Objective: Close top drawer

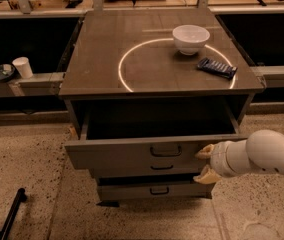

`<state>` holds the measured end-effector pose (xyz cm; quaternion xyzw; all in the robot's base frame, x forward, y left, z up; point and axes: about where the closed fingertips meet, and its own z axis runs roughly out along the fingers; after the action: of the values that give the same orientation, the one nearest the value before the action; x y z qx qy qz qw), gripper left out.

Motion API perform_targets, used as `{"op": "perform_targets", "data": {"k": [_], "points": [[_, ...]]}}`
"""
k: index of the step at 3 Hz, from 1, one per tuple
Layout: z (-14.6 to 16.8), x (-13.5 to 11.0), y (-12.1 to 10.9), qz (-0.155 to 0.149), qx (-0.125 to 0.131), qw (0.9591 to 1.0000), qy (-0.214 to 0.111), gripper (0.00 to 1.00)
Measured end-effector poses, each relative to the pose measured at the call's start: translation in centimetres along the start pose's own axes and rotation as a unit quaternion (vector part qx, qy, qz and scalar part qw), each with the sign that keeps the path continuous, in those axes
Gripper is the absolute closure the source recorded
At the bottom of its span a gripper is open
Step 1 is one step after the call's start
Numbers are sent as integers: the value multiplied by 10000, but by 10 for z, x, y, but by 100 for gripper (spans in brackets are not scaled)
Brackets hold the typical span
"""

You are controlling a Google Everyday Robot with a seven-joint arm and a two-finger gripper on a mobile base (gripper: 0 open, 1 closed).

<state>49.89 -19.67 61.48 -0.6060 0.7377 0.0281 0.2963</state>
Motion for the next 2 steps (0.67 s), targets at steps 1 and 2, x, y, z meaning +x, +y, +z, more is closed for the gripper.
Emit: {"op": "perform_targets", "data": {"k": [1,2], "points": [[0,0,0,0,0,10000,0,0],[0,0,0,0,0,10000,0,0]]}}
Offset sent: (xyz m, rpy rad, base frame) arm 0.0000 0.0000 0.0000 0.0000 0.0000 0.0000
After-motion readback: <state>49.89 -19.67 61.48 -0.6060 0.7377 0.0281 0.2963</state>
